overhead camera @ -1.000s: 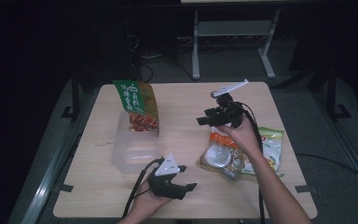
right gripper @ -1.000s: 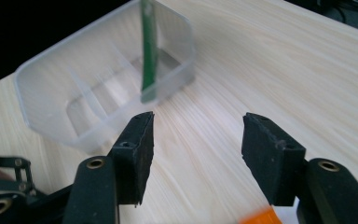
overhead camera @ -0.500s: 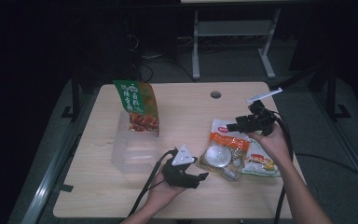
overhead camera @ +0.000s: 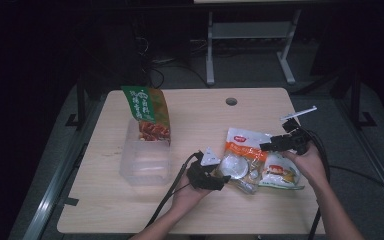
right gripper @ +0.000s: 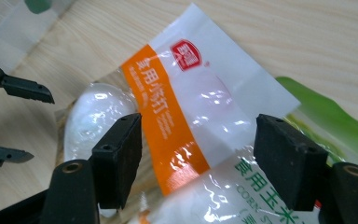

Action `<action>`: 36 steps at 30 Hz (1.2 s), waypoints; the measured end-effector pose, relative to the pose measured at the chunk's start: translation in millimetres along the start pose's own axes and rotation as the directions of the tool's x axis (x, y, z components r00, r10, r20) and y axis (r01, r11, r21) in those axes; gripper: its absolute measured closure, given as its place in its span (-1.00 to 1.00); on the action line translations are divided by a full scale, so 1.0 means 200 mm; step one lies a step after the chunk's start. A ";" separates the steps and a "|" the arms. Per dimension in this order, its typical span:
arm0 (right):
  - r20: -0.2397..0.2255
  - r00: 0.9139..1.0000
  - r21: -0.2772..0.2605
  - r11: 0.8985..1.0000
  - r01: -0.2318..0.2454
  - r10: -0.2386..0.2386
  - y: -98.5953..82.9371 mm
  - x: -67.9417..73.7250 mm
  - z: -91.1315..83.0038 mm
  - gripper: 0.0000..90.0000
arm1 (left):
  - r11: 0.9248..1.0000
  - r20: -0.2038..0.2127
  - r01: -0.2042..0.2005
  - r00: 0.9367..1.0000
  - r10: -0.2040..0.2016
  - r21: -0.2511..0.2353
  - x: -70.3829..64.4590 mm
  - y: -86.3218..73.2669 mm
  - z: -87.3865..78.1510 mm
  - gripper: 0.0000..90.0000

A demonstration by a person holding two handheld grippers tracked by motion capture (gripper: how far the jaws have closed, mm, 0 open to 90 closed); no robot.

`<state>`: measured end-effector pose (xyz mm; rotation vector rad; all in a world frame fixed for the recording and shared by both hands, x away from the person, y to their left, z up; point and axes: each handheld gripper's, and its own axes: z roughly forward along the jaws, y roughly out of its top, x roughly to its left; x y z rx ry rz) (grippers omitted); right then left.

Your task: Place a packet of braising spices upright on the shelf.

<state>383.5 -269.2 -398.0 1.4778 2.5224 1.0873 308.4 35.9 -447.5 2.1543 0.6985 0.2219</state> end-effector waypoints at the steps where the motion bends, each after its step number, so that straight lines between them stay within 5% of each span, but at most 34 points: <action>1: 0.003 1.000 0.004 1.000 -0.005 0.005 -0.01 -0.01 0.00 -0.30 | 1.000 -0.001 0.004 1.000 -0.004 0.005 0.00 0.00 0.01 -0.18; 11: -0.008 0.997 0.027 0.997 -0.070 0.070 -0.07 -0.09 0.05 -0.34 | 0.999 -0.028 0.024 0.999 -0.023 0.032 0.01 0.01 0.06 -0.08; 21: -0.070 0.995 0.058 0.996 -0.061 0.065 -0.07 -0.08 0.13 -0.25 | 0.998 -0.041 0.017 0.999 -0.014 0.053 0.02 0.00 0.07 0.18; 36: -0.173 0.984 0.067 0.997 -0.025 0.036 -0.04 -0.04 0.17 0.09 | 0.998 -0.045 0.012 0.999 -0.010 0.061 0.02 0.01 0.08 0.20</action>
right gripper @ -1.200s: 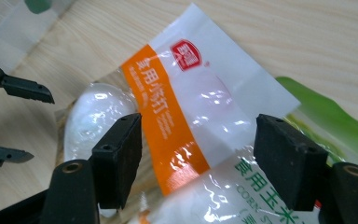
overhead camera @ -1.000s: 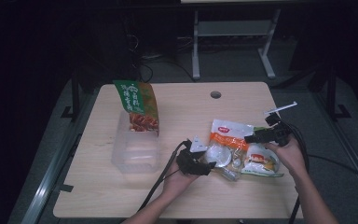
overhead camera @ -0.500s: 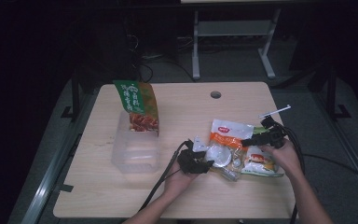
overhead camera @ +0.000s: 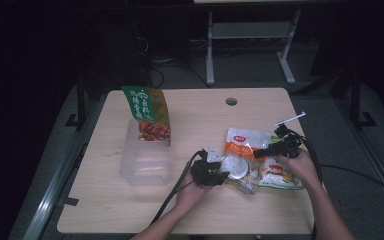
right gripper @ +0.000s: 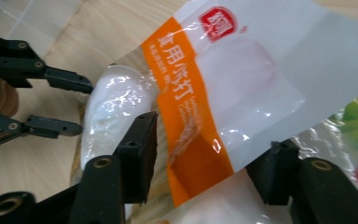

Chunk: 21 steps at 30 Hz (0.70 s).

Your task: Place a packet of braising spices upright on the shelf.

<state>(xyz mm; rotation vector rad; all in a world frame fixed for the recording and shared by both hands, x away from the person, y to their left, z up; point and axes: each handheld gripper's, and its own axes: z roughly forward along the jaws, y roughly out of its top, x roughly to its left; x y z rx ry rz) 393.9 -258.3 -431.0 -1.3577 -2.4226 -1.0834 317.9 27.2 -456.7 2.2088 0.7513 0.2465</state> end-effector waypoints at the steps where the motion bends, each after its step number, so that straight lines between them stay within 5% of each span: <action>1: -0.013 1.000 0.009 1.000 0.003 -0.003 0.00 0.00 0.01 0.13 | 1.000 -0.001 -0.001 1.000 0.001 0.003 0.00 0.00 0.00 0.20; 12: -0.055 0.998 0.096 0.995 0.028 -0.022 0.04 0.06 0.14 0.54 | 1.000 -0.003 -0.006 1.000 0.006 -0.004 0.00 0.00 0.00 0.21; 21: -0.050 0.998 0.076 0.996 0.041 -0.037 0.04 0.10 0.13 0.92 | 1.000 -0.006 -0.005 1.000 0.005 -0.003 -0.01 0.00 0.00 0.15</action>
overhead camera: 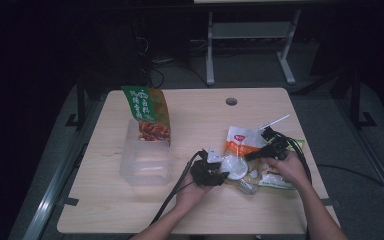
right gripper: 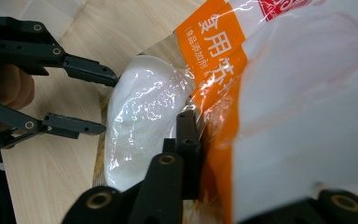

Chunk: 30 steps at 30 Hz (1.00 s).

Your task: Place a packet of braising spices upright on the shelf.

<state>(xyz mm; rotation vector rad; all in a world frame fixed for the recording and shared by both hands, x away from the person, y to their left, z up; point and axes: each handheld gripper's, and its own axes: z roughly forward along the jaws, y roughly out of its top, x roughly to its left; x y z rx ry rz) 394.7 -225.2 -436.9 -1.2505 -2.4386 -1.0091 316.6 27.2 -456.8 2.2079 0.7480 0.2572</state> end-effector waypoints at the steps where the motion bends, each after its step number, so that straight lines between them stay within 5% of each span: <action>1: 0.003 1.000 -0.006 1.000 0.005 -0.005 0.00 0.01 0.00 0.95 | 1.000 -0.001 0.001 1.000 -0.001 0.000 0.00 0.00 -0.01 0.14; 12: 0.014 0.998 -0.080 0.995 0.066 -0.065 0.00 0.11 -0.06 0.99 | 0.999 -0.011 -0.028 1.000 0.028 -0.020 -0.01 -0.01 -0.11 0.05; 18: 0.018 0.996 -0.111 0.990 0.086 -0.085 0.01 0.18 -0.10 0.99 | 0.999 -0.001 -0.005 1.000 0.005 -0.048 0.00 -0.04 -0.19 -0.02; 30: 0.066 0.975 -0.139 0.966 0.218 -0.210 0.03 0.39 -0.13 1.00 | 0.997 0.015 -0.037 0.999 0.039 -0.074 -0.04 -0.13 -0.31 -0.09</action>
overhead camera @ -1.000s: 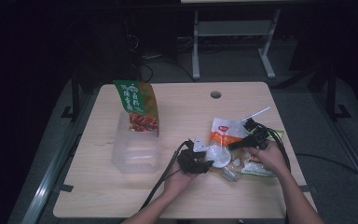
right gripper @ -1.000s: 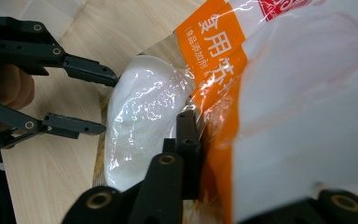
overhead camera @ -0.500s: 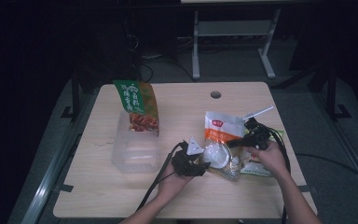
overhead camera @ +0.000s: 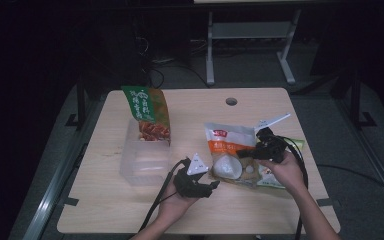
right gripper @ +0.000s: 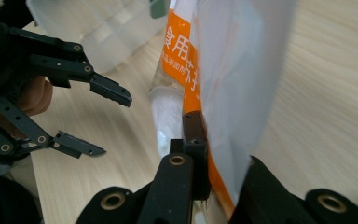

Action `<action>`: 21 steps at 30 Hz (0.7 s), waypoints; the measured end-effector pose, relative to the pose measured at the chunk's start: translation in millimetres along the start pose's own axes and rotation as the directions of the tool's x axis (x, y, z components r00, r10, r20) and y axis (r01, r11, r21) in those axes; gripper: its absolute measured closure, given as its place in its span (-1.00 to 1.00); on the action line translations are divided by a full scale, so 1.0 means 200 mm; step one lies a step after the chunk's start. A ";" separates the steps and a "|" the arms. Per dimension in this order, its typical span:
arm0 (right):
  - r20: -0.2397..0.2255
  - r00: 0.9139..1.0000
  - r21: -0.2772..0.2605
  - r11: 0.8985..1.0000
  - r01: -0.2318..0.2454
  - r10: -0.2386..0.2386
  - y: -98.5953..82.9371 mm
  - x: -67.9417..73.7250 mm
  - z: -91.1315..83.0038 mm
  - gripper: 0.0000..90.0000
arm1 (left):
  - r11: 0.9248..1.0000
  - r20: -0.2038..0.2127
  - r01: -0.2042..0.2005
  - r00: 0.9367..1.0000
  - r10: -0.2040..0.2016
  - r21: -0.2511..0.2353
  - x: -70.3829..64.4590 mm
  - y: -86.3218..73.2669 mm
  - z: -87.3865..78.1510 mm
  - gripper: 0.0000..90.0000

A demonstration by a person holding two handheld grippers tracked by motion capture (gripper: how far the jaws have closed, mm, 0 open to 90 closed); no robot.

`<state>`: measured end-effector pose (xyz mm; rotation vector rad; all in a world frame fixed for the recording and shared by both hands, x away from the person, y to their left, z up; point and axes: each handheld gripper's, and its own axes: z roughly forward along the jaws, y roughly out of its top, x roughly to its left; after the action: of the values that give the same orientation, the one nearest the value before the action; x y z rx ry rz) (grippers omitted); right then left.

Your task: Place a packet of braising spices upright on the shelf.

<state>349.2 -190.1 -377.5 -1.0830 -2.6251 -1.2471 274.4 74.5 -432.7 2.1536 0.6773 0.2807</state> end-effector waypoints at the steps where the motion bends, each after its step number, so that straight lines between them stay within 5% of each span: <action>1: 0.001 1.000 -0.005 1.000 0.007 -0.007 0.00 0.01 0.00 1.00 | 1.000 0.000 -0.009 1.000 0.009 -0.002 0.00 -0.01 -0.01 -0.09; 7: 0.004 0.999 -0.020 0.999 0.042 -0.042 0.04 0.08 0.00 1.00 | 1.000 0.020 -0.004 1.000 0.005 -0.027 -0.04 -0.06 -0.06 -0.12; 21: 0.018 0.991 -0.045 0.990 0.130 -0.129 0.20 0.21 0.03 1.00 | 0.996 0.036 -0.074 0.996 0.076 -0.043 -0.09 -0.11 -0.17 -0.16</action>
<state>344.3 -143.6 -341.8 -0.9446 -2.7303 -1.3352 236.4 97.3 -428.6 2.1425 0.5658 0.2911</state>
